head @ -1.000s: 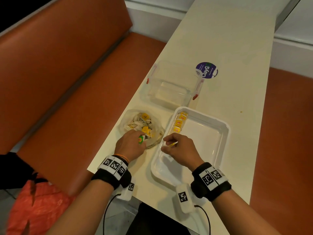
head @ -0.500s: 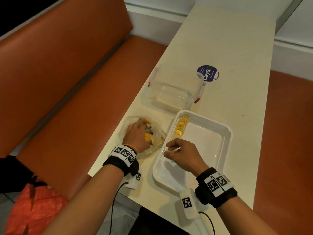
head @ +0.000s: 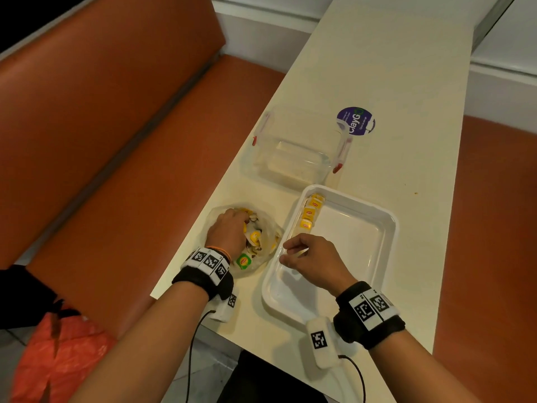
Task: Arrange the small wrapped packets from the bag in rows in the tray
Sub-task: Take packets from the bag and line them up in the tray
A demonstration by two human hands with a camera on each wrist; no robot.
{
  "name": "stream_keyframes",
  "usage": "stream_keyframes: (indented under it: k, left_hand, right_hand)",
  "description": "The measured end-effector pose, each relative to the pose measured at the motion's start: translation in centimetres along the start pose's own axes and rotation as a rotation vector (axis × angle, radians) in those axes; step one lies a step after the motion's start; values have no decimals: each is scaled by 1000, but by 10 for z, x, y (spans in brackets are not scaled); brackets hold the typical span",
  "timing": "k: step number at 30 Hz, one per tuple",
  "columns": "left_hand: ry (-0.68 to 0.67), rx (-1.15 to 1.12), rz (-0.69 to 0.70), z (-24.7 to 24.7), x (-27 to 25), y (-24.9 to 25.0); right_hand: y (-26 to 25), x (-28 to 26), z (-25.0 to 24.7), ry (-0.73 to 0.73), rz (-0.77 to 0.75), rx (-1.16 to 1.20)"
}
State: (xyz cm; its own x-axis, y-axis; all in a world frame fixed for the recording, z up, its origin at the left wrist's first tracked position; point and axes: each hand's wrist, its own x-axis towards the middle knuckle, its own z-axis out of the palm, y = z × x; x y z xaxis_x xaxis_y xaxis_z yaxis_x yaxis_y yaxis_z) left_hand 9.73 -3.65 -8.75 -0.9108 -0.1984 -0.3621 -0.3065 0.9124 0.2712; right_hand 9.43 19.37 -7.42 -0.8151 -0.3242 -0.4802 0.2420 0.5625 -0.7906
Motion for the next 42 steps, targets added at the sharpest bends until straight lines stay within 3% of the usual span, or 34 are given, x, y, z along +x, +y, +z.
stream_keyframes:
  k: [5,10,14,21,25,30,34,42]
  left_hand:
    - [90,-199,-35,-6,-1,-8]
    - [-14,-40,-23,7,-7,-12]
    - [21,36,8,16,-10,-4]
    - [30,-165,-25,4,-11,-1]
    - [73,-382,-106,-14,-19,-8]
    - [23,-981,-272,-22,-35,-15]
    - [-67,-1344,-317,-24,-48,-17]
    - [-230,-1750,-344,-16,-59,-30]
  right_hand:
    - [-4,0,-1,-7,-29,-11]
    - [-4,-1,-2,0,-29,-7]
    - [-2,-4,-2,-5,-27,-19]
    - [-3,-8,-7,-5,-28,-24]
    - [-7,-9,-10,-3,-31,-17]
    - [-15,-9,-5,-7,-57,19]
    - [-23,-10,-2,-13,-88,31]
    - [-47,-5,13,-76,-153,4]
